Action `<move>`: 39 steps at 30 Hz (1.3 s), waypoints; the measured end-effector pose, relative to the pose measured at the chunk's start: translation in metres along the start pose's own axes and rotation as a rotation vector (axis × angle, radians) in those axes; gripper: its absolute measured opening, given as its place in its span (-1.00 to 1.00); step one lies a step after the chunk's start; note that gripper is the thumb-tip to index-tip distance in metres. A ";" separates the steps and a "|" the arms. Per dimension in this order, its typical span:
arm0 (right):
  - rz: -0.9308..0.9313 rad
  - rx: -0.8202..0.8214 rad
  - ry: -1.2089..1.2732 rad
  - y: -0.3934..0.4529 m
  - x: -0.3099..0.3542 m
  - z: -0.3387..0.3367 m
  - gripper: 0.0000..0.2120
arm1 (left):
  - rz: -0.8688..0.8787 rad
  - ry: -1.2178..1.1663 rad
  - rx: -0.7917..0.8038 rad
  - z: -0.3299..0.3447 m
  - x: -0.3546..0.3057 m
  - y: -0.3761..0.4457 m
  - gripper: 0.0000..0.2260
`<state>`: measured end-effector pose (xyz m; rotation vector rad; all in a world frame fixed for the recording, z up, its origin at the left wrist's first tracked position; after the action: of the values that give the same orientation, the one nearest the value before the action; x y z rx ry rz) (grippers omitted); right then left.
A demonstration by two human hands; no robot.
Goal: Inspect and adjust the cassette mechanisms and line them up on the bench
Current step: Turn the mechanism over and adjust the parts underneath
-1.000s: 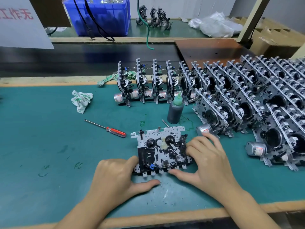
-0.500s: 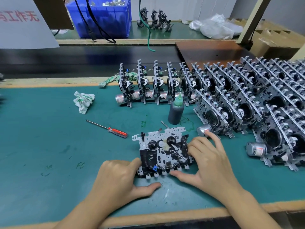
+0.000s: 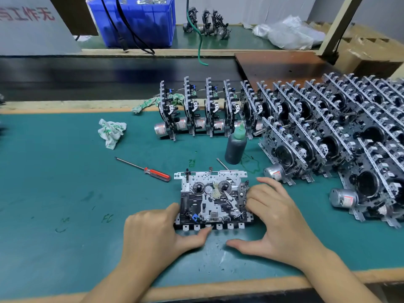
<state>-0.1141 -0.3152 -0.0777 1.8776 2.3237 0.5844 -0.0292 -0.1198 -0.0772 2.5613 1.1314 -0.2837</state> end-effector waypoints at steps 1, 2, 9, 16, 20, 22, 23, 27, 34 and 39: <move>0.007 -0.003 -0.022 0.000 -0.001 0.001 -0.48 | 0.026 -0.001 0.006 0.000 0.001 0.000 -0.44; 0.016 -0.012 -0.056 -0.001 -0.001 0.001 -0.49 | 0.063 0.000 0.020 0.001 0.002 0.001 -0.43; 0.051 -0.032 -0.185 -0.003 -0.002 0.002 -0.50 | 0.163 -0.029 0.102 -0.001 0.002 0.000 -0.38; 0.094 -0.032 -0.150 -0.002 -0.002 0.001 -0.45 | 0.236 -0.012 0.107 -0.001 -0.002 -0.001 -0.42; 0.131 -0.083 -0.141 -0.005 0.000 0.000 -0.46 | 0.291 -0.003 0.132 -0.002 0.001 0.000 -0.46; 0.104 -0.038 -0.110 -0.005 -0.002 -0.001 -0.48 | 0.273 0.033 0.141 -0.001 0.001 -0.001 -0.48; 0.079 -0.016 -0.104 -0.005 -0.004 -0.001 -0.49 | 0.268 0.036 0.141 -0.001 0.002 -0.001 -0.48; 0.047 -0.042 -0.140 -0.006 -0.004 -0.002 -0.51 | 0.310 0.033 0.132 -0.003 0.006 0.001 -0.49; 0.037 -0.017 -0.050 -0.007 -0.004 -0.001 -0.47 | 0.180 0.069 0.067 -0.004 0.006 0.004 -0.53; 0.069 -0.008 -0.076 -0.009 -0.003 0.001 -0.53 | 0.234 0.076 0.075 -0.004 0.003 0.004 -0.50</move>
<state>-0.1210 -0.3189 -0.0823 1.9473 2.2149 0.5185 -0.0239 -0.1192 -0.0730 2.7595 0.8478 -0.1759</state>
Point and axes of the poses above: each hand's wrist, its own y-axis towards the middle knuckle, its own z-axis out of the palm, x = y × z, the point moved 3 cm from there along y, towards the middle knuckle, and after that the axes turned 13 degrees about x, right-handed, at the moved point
